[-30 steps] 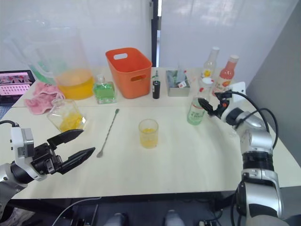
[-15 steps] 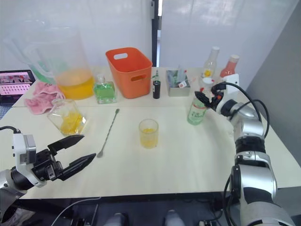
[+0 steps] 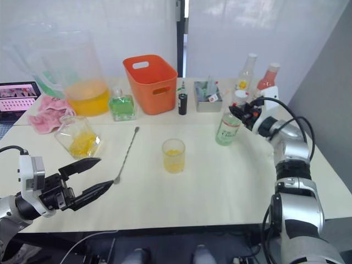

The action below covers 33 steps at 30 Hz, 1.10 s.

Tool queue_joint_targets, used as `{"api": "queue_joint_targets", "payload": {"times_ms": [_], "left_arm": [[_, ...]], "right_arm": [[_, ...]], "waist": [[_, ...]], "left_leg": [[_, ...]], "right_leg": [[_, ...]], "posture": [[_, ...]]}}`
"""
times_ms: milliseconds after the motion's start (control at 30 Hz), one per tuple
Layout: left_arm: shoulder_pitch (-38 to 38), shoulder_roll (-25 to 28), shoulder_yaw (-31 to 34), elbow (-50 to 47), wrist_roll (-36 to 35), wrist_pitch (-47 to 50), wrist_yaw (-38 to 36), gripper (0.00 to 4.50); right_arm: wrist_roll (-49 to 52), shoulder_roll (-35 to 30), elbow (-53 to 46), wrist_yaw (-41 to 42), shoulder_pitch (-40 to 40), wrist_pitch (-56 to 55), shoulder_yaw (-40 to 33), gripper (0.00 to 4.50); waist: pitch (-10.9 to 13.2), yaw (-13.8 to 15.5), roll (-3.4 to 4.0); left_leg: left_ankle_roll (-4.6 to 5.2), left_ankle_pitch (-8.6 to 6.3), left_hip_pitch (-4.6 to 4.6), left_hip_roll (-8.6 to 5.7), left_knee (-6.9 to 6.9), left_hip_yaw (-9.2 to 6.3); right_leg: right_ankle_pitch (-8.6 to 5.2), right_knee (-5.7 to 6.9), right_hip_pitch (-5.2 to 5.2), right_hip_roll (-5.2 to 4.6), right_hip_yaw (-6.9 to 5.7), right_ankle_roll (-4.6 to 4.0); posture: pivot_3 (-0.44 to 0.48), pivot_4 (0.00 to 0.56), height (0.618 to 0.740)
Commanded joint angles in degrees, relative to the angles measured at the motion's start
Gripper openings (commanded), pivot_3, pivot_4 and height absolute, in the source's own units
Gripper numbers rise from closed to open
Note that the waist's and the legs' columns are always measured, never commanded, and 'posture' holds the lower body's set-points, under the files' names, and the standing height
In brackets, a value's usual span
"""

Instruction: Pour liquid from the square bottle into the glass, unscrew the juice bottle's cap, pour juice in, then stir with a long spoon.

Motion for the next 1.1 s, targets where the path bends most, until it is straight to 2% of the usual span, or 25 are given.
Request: {"api": "queue_joint_targets", "payload": {"times_ms": [33,267,433,567,867,1100], "left_arm": [[-1.53,1.19,-0.76,1.14,0.71,-1.50,-2.43,4.50],[-6.85,2.67,-4.73,5.21,1.99,-1.47,-6.59,4.50],[-9.47,3.64,-6.63,7.37,2.82,-1.36,-9.53,4.50],[-10.54,4.71,-7.78,8.34,3.11,-1.12,-12.28,4.50],[-11.03,5.33,-8.03,8.39,3.53,-0.29,-13.88,4.50],[-9.28,7.20,-7.33,7.85,3.44,0.20,-15.81,4.50]], "right_arm": [[5.38,-3.79,-13.22,6.50,1.61,4.92,-1.50,1.31],[15.84,-10.03,-36.77,14.67,11.63,20.81,-0.96,1.31],[24.21,-10.55,-50.13,13.73,17.57,30.35,-1.78,1.31],[28.35,-8.52,-59.80,11.13,21.71,33.09,-0.23,1.31],[26.39,-1.73,-66.81,6.19,25.37,30.22,7.79,1.31],[21.68,0.27,-66.71,4.46,26.20,26.33,12.73,1.31]], "waist": [[0.04,0.09,0.06],[0.06,0.09,0.10],[0.06,-0.13,0.10],[0.06,0.08,0.10],[0.06,0.06,0.09],[0.06,0.08,0.07]], "left_leg": [[0.00,0.00,-0.01,0.00,-0.01,0.00],[0.00,-0.01,-0.01,0.00,-0.06,-0.01],[0.00,-0.01,0.02,0.03,-0.03,0.00],[0.00,-0.01,0.00,0.02,-0.02,0.00],[-0.01,-0.01,-0.02,0.02,-0.02,-0.01],[-0.01,-0.01,-0.05,0.03,0.00,-0.01]], "right_leg": [[-0.02,0.00,0.00,0.00,0.00,0.01],[-0.09,-0.02,-0.01,0.00,-0.01,0.03],[-0.08,0.02,-0.04,0.01,-0.01,0.02],[-0.08,-0.02,-0.04,0.00,0.00,0.02],[-0.08,-0.05,-0.04,-0.01,-0.02,0.02],[-0.07,-0.05,-0.05,-0.01,-0.03,0.02]], "posture": [[0.000,0.150,0.740],[0.000,0.150,0.740],[0.000,0.150,0.740],[0.000,0.150,0.740],[0.000,0.150,0.740],[0.000,0.150,0.740]]}}
